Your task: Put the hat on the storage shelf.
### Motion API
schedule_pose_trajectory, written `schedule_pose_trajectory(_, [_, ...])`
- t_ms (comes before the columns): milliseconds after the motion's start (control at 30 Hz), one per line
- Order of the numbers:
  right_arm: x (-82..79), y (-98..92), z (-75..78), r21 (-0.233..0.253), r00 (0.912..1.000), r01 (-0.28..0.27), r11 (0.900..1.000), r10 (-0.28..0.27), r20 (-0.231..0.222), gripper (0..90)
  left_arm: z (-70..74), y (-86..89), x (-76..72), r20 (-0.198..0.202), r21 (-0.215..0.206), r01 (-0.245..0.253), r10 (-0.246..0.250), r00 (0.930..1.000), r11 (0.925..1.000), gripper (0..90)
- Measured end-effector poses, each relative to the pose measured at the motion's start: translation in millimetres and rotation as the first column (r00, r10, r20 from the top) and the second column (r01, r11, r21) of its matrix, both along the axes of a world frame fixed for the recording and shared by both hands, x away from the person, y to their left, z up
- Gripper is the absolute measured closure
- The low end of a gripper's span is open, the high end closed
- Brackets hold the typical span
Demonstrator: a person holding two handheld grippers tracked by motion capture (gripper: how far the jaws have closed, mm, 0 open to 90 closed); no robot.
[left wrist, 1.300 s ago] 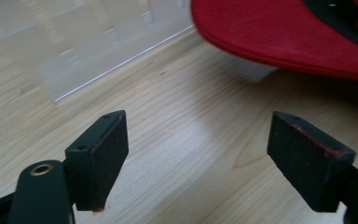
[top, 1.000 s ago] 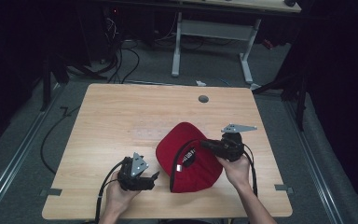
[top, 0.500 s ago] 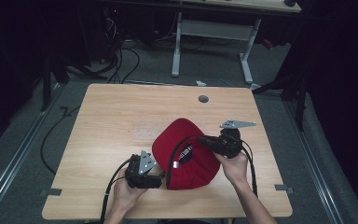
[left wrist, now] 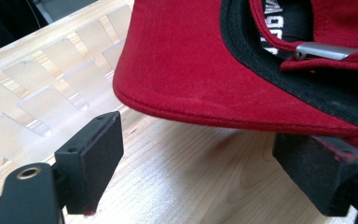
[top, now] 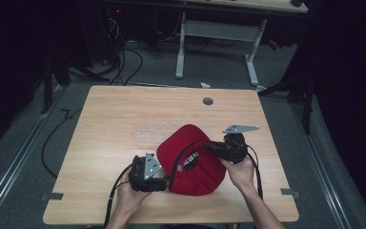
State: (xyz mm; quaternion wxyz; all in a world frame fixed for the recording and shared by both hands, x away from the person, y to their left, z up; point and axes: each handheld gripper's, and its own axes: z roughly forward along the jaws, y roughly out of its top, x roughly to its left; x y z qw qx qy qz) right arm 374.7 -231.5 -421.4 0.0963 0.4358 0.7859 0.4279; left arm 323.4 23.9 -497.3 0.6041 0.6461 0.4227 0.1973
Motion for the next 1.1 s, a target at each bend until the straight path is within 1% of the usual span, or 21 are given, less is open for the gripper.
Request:
schedule_pose_trajectory(67, [0.6, 1.9, -1.5, -0.005, 0.9998, -0.006, 1.000, 0.006, -0.018, 80.4, 0.0, -1.3, -0.5, 0.004, -0.009, -0.002, 0.002, 1.0000, 1.0000, 17.3])
schedule_pose_trajectory(133, [1.2, 4.5, -3.3, -0.012, 0.9995, -0.010, 1.000, 0.010, -0.030, 80.3, 0.6, -1.2, -0.9, 0.012, -0.004, -0.006, 0.006, 0.9999, 1.0000, 17.7])
schedule_pose_trajectory(167, [1.4, 5.5, -4.0, -0.020, 0.9995, -0.011, 1.000, 0.010, -0.029, 80.3, 0.9, -0.7, -1.0, 0.015, -0.005, -0.008, 0.008, 0.9999, 1.0000, 18.0])
schedule_pose_trajectory(300, [0.6, 7.0, -4.3, -0.024, 0.9986, -0.014, 1.000, 0.012, -0.051, 80.2, 3.9, 1.3, -1.9, 0.019, -0.020, -0.010, 0.010, 0.9998, 0.9998, 19.9])
schedule_pose_trajectory(367, [-0.9, 7.9, -4.1, -0.031, 0.9985, -0.014, 0.999, 0.012, -0.054, 80.0, 5.3, 1.2, -2.6, 0.029, -0.015, -0.014, 0.014, 0.9995, 0.9998, 21.3])
schedule_pose_trajectory(500, [-3.8, 9.9, -4.2, -0.027, 0.9972, -0.020, 0.999, 0.018, -0.073, 79.7, 7.2, -0.3, -4.1, 0.051, 0.012, -0.023, 0.022, 0.9984, 0.9997, 26.4])
schedule_pose_trajectory(567, [-4.2, 9.7, -4.3, -0.022, 0.9969, -0.017, 1.000, 0.015, -0.077, 79.7, 8.1, -1.6, -5.9, 0.063, 0.029, -0.023, 0.022, 0.9978, 0.9993, 27.0])
schedule_pose_trajectory(633, [-4.6, 8.7, -6.0, -0.018, 0.9960, -0.015, 1.000, 0.013, -0.088, 79.6, 9.1, -2.3, -7.5, 0.072, 0.057, -0.022, 0.018, 0.9972, 0.9981, 30.0])
schedule_pose_trajectory(733, [-5.5, 7.4, -9.6, -0.015, 0.9941, -0.015, 1.000, 0.013, -0.108, 79.4, 9.8, -4.6, -8.3, 0.071, 0.085, -0.020, 0.014, 0.9974, 0.9962, 32.9])
schedule_pose_trajectory(767, [-6.2, 7.1, -10.1, -0.013, 0.9931, -0.011, 1.000, 0.009, -0.117, 79.4, 10.3, -4.8, -9.0, 0.070, 0.102, -0.018, 0.011, 0.9975, 0.9946, 33.7])
schedule_pose_trajectory(800, [-6.5, 6.7, -10.5, -0.015, 0.9930, -0.013, 1.000, 0.011, -0.117, 79.3, 10.9, -5.4, -9.4, 0.071, 0.110, -0.017, 0.009, 0.9974, 0.9938, 34.3])
schedule_pose_trajectory(933, [-8.3, 5.7, -9.4, -0.010, 0.9914, -0.011, 1.000, 0.009, -0.130, 79.2, 13.7, -6.3, -9.3, 0.065, 0.111, -0.012, 0.005, 0.9978, 0.9938, 35.6])
schedule_pose_trajectory(1000, [-8.7, 4.9, -8.8, -0.005, 0.9913, -0.009, 1.000, 0.008, -0.132, 79.2, 14.7, -5.6, -7.6, 0.052, 0.095, -0.008, 0.003, 0.9986, 0.9954, 35.6])
schedule_pose_trajectory(1033, [-9.3, 4.9, -8.3, -0.005, 0.9923, -0.007, 1.000, 0.007, -0.124, 79.2, 14.9, -5.4, -6.7, 0.050, 0.094, -0.007, 0.003, 0.9987, 0.9955, 35.7])
schedule_pose_trajectory(1100, [-10.8, 6.3, -6.8, -0.013, 0.9940, -0.006, 1.000, 0.005, -0.110, 79.2, 14.2, -7.7, -6.1, 0.061, 0.120, -0.012, 0.004, 0.9981, 0.9928, 36.2])
